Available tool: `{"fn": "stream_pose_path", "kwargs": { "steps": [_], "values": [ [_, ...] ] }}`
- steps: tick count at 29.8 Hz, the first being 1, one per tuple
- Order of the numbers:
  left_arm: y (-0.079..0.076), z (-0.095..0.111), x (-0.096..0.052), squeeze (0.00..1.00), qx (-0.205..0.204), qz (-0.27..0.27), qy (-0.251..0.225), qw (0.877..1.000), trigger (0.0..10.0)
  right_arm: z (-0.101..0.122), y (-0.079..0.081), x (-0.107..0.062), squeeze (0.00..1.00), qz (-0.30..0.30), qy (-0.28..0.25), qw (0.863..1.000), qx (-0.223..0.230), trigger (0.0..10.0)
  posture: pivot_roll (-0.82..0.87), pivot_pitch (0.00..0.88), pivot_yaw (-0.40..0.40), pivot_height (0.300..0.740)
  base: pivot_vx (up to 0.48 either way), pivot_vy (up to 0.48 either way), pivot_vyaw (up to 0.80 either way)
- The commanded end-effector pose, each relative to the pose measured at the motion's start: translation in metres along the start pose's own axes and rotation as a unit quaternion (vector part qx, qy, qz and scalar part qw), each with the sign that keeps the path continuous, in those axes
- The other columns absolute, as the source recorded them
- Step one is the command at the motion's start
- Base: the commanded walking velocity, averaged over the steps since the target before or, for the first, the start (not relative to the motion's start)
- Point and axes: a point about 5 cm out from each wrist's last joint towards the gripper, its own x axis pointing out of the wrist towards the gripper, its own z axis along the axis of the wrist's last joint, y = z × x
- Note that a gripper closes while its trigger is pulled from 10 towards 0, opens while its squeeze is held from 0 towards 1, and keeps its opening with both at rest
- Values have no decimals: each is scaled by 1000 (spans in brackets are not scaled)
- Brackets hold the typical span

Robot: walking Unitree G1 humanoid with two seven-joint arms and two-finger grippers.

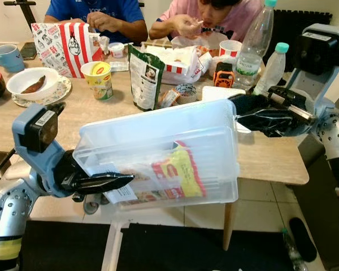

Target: Restocking fridge

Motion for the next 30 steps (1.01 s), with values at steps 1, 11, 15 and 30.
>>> {"fn": "stream_pose_path", "kwargs": {
  "steps": [1,11,15,30],
  "values": [
    [-2,2,-4,0,2,7,-3,1000,0,4,3,-9,1000,-17,-5,1000,-15,10000,12,91,-40,740,0,0,0],
    [3,-18,-42,0,-16,140,-9,990,0,-19,-7,-60,1000,-166,-27,985,-26,10000,19,89,-30,740,0,0,0],
    [-1,-38,-59,0,-41,200,-23,979,0,-44,-7,-79,161,-235,-32,971,-22,10000,20,83,-24,740,0,0,0],
    [-21,-119,-90,0,-186,300,-31,935,0,-173,-6,-115,0,-425,63,898,97,10000,18,60,-13,740,0,0,0]
  ]
}}
